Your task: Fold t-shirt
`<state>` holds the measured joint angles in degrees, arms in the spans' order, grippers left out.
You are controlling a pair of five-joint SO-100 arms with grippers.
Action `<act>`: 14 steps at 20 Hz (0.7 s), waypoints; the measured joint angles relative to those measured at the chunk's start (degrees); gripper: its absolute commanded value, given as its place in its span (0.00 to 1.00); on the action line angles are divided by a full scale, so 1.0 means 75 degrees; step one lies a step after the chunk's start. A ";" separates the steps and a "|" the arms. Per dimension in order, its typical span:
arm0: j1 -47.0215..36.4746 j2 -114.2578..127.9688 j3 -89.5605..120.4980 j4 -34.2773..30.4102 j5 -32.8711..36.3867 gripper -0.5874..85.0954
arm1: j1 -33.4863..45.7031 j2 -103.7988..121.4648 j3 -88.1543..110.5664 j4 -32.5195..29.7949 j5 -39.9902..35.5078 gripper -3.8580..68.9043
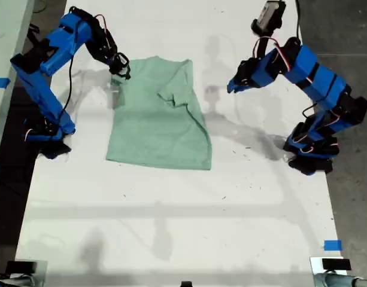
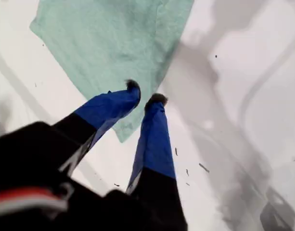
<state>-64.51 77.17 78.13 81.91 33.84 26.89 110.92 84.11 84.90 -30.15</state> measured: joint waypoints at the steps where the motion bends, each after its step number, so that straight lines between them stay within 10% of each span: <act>1: 0.0211 0.0000 -0.0012 -0.0164 -0.0070 0.01 | 0.0000 0.0023 0.0059 0.0000 0.0035 0.15; 14: 0.2953 -0.3855 -0.4359 -0.1008 -0.1020 0.01 | -0.0352 0.0621 0.1254 -0.0422 0.0527 0.14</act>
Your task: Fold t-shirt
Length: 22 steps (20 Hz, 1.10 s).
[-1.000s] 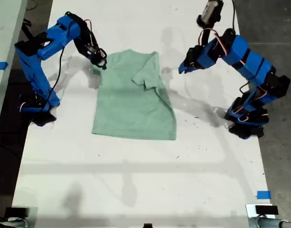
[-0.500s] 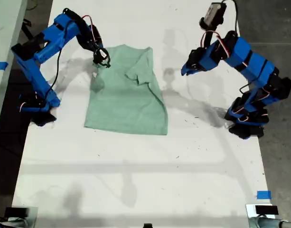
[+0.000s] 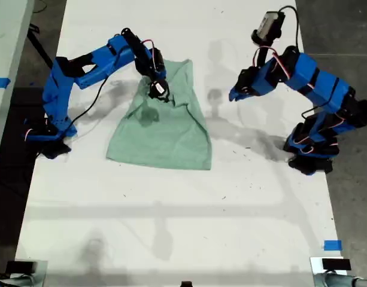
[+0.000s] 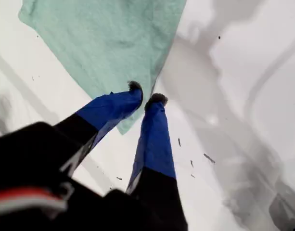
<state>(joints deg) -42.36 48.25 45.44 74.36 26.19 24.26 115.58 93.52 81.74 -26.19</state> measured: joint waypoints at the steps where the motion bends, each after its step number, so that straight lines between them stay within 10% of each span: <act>1: 0.0012 -0.0129 -0.0023 -0.0129 -0.0035 0.04 | -0.0012 0.0023 0.0094 -0.0035 0.0023 0.14; 4: 0.0023 -0.0328 -0.0047 -0.0340 0.0059 0.29 | -0.0047 0.0023 0.0305 -0.0152 0.0059 0.15; 16: 0.1254 0.3645 0.0668 0.2707 0.0926 0.30 | -0.0855 0.0035 0.1266 -0.0715 -0.0152 0.37; 22: 0.2520 0.5215 0.2637 0.2754 0.0398 0.30 | -0.1465 -0.0152 0.1523 -0.1219 -0.0422 0.41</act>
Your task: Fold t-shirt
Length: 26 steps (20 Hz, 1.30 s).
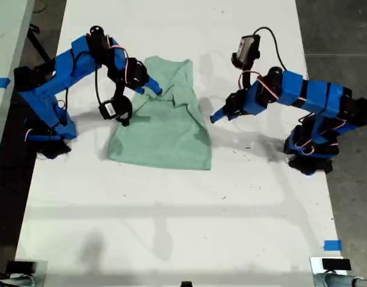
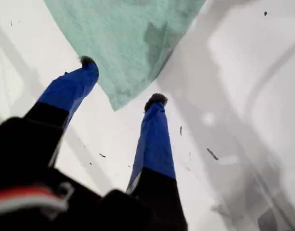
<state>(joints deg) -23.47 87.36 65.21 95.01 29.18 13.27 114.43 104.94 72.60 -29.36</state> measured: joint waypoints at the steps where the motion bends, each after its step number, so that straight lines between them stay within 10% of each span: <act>1: 0.0223 0.0223 0.0305 -0.0082 -0.0152 0.29 | -0.0094 -0.0012 0.0176 -0.0152 0.0000 0.41; 17: 0.1266 0.1605 0.1723 -0.0480 -0.0996 0.28 | -0.0727 -0.2309 0.1711 -0.3188 0.0187 0.42; 26: 0.1301 0.1605 0.1723 -0.0480 -0.0996 0.28 | -0.0727 -0.3551 0.1312 -0.3492 0.0187 0.17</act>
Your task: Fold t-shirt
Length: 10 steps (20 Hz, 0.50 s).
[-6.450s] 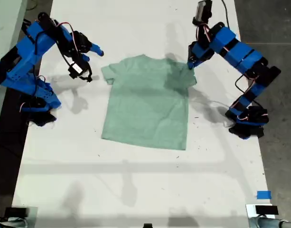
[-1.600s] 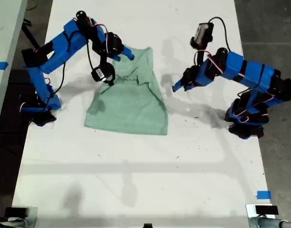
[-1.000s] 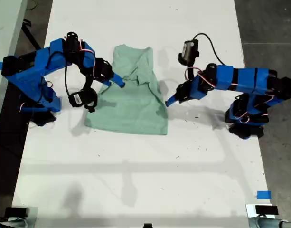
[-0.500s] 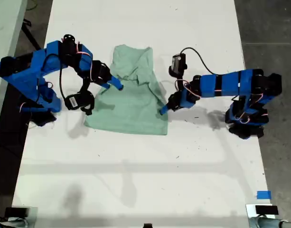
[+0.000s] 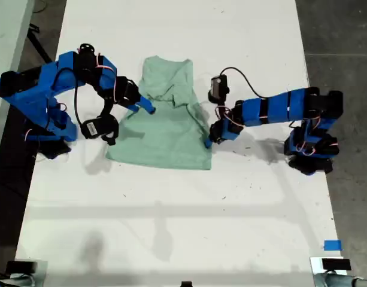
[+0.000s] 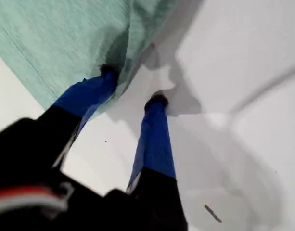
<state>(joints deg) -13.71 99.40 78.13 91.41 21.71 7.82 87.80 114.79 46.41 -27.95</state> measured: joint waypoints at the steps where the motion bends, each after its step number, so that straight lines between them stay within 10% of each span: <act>1: 0.0000 0.0000 0.0000 0.0000 0.0000 0.28 | -0.0012 -0.0141 -0.0164 0.0000 0.0000 0.13; 10: 0.0000 0.0129 0.0000 0.0000 0.0000 0.28 | -0.0094 -0.0797 -0.1066 0.0117 -0.0023 0.04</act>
<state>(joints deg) -13.71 100.37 78.13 91.41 21.71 7.12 81.83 106.79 47.29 -28.12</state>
